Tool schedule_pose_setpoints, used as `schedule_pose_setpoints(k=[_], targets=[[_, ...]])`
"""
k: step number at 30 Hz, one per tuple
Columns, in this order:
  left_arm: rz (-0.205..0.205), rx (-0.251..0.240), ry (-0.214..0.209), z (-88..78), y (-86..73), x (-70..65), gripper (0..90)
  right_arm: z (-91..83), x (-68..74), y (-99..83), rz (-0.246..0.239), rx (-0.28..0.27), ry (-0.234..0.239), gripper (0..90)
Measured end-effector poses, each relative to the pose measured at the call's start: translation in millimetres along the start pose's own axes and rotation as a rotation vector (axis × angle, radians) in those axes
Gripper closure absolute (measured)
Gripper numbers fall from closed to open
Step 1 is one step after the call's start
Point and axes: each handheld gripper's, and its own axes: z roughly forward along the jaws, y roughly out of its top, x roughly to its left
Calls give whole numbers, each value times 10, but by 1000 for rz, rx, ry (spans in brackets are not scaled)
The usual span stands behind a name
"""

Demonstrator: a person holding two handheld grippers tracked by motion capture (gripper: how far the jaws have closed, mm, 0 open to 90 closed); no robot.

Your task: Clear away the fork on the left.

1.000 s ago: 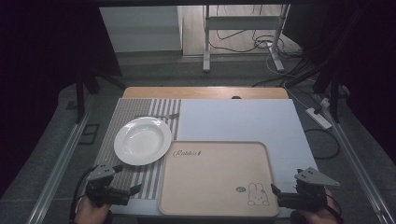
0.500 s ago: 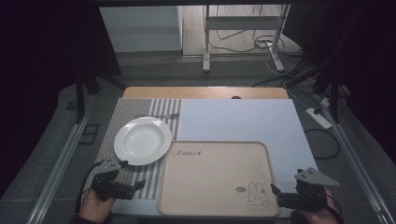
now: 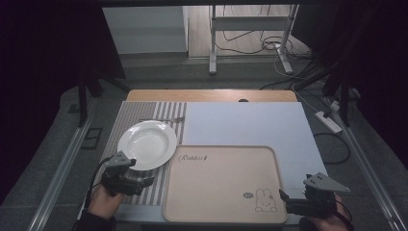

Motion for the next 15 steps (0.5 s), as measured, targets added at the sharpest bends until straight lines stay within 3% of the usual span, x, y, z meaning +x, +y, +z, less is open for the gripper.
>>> schedule_pose_setpoints(k=[15], targets=[[-15, 11, -32, 208, 238, 212, 0, 1, -2, 0, 2, 0, 1, 0]])
